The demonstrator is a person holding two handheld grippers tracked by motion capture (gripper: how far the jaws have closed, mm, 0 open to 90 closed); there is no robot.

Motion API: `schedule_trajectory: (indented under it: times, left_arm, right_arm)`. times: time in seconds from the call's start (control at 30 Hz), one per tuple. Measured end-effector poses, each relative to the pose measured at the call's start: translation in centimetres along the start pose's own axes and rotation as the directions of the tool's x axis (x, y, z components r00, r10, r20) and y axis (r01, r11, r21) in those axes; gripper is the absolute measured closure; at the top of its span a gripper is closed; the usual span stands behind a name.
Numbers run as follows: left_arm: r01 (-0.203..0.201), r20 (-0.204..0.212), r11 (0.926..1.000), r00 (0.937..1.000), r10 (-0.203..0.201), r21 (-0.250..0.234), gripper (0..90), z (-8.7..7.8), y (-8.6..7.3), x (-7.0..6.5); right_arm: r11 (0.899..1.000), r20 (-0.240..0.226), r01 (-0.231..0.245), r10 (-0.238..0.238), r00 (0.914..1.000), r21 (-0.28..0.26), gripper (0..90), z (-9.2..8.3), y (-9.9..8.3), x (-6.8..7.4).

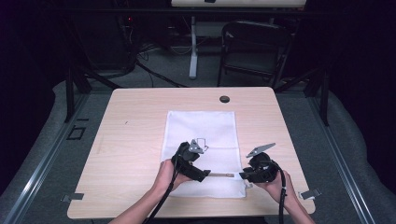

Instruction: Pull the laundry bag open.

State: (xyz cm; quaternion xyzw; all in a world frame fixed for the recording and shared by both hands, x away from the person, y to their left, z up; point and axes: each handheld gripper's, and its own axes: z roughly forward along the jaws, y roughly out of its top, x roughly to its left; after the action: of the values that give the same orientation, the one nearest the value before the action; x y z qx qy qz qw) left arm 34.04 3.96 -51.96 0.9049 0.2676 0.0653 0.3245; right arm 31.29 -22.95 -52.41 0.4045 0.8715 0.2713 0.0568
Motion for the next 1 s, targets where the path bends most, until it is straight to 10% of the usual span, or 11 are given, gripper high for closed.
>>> schedule_trajectory:
  times: [0.37, 1.0]
  left_arm:
    - [-0.049, 0.043, 0.9988, 0.9979, 0.048, 0.012, 17.6, 1.8, 0.7, -0.9]
    - [-0.091, 0.135, 0.9957, 0.9869, 0.088, 0.017, 32.2, 5.6, 2.2, -2.3]
  right_arm:
    - [0.999, 0.023, 0.027, -0.028, 0.9993, 0.022, 90.0, 1.6, 0.5, 0.2]
    - [0.997, 0.003, 0.04, -0.04, 0.9992, 0.062, 90.0, 3.4, 0.4, -0.2]
